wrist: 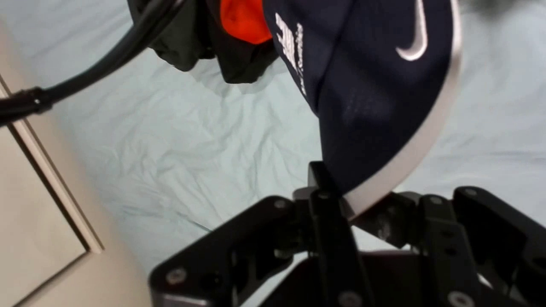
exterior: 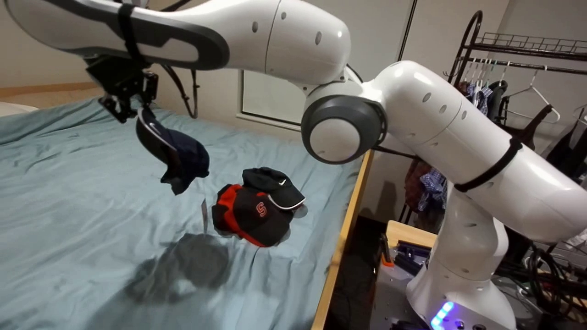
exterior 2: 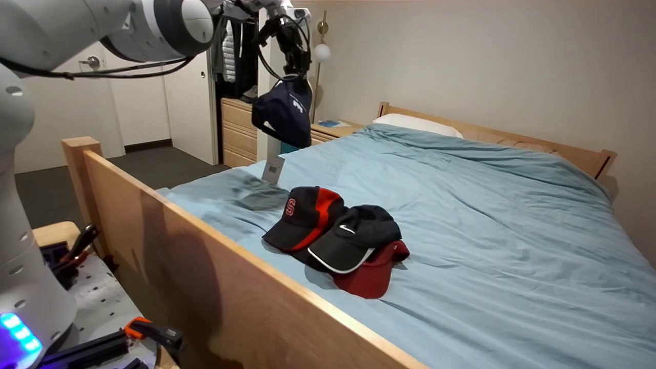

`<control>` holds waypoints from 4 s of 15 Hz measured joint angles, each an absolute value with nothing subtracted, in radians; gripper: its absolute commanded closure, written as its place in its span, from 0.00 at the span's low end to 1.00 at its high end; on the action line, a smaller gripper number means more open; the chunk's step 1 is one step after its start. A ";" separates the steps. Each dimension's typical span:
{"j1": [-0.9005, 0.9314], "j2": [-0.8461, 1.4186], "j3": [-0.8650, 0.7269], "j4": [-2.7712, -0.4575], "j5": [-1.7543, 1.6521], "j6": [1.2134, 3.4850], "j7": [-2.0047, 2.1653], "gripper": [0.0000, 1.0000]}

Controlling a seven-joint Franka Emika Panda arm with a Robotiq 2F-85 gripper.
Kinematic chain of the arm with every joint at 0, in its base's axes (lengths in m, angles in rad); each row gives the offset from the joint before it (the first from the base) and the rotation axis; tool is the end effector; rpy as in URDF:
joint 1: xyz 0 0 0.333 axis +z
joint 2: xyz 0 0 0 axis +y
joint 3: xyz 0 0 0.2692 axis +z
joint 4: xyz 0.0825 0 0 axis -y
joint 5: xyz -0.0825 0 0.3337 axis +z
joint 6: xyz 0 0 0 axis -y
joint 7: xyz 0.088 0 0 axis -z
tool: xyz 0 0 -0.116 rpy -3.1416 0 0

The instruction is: Take the blue cap on the left and put it on the pile of caps

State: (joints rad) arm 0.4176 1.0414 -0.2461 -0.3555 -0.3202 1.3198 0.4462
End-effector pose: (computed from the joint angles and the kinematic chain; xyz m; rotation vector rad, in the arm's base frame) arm 0.6428 0.1710 0.4367 2.6087 -0.3054 0.1841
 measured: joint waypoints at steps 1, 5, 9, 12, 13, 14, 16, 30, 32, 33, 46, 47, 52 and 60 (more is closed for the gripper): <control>0.389 1.026 -0.254 -0.354 -0.320 1.301 0.460 0.96; 0.282 0.948 -0.274 -0.354 -0.320 1.202 0.523 0.93; 0.224 0.899 -0.278 -0.354 -0.318 1.154 0.557 0.93; 0.233 0.902 -0.278 -0.357 -0.324 1.153 0.575 0.96; 0.238 0.904 -0.280 -0.357 -0.329 1.153 0.597 0.96; 0.241 0.905 -0.283 -0.357 -0.333 1.153 0.643 0.96; 0.240 0.904 -0.293 -0.357 -0.338 1.139 0.738 0.96; 0.089 0.917 -0.332 -0.363 -0.347 0.847 1.045 0.93; 0.103 0.918 -0.332 -0.363 -0.347 0.847 1.045 0.96; 0.107 0.918 -0.332 -0.363 -0.347 0.847 1.045 0.95; -0.184 1.012 -0.288 -0.374 -0.193 0.753 1.473 0.96; -0.209 1.028 -0.279 -0.374 -0.167 0.747 1.520 0.93; -0.257 1.066 -0.251 -0.372 -0.111 0.747 1.645 0.95; -0.320 1.136 -0.165 -0.413 0.107 0.705 1.897 0.96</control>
State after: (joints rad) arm -0.3201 1.1356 -0.1647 -0.4131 0.1074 0.7050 1.8967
